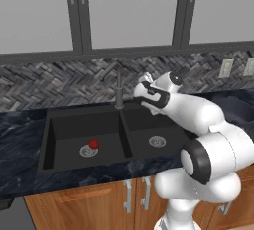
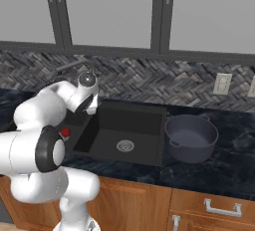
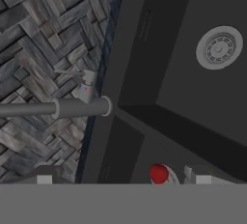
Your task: Dump the tomato from the pot into the sink. Then turn on the water and wash the tomato. Then turn off the water and put the tomato back in the pot.
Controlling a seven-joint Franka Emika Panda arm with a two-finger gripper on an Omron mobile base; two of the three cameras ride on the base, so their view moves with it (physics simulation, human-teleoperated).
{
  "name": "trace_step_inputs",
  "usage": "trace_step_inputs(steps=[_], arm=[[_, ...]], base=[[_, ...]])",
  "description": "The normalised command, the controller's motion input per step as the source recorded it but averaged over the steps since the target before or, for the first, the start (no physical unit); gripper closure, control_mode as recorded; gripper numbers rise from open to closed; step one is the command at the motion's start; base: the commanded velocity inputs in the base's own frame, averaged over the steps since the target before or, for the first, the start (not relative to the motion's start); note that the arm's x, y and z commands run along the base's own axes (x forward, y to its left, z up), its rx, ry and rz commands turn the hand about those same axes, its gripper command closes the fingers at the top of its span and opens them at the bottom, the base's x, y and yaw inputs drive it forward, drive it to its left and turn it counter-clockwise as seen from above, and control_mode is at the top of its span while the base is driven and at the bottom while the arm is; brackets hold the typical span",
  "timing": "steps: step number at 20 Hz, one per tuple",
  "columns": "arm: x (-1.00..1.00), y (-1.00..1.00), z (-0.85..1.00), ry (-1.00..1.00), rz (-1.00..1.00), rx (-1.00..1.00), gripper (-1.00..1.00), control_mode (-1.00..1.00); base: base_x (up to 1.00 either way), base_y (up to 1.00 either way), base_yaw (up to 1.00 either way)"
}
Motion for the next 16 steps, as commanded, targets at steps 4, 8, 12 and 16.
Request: trace_step_inputs(steps=[4, 8, 12, 16], arm=[[0.37, 0.08, -0.16, 0.00, 0.00, 0.00, -1.00, -1.00], [0.33, 0.01, -0.03, 0.00, 0.00, 0.00, -1.00, -1.00], [0.27, 0.00, -0.11, 0.00, 0.00, 0.00, -1.00, -1.00], [0.33, 0.03, -0.17, 0.00, 0.00, 0.00, -1.00, -1.00]], base=[[0.00, 0.00, 0.00], [0.00, 0.00, 0.00], [0.00, 0.00, 0.00], [0.00, 0.00, 0.00]])
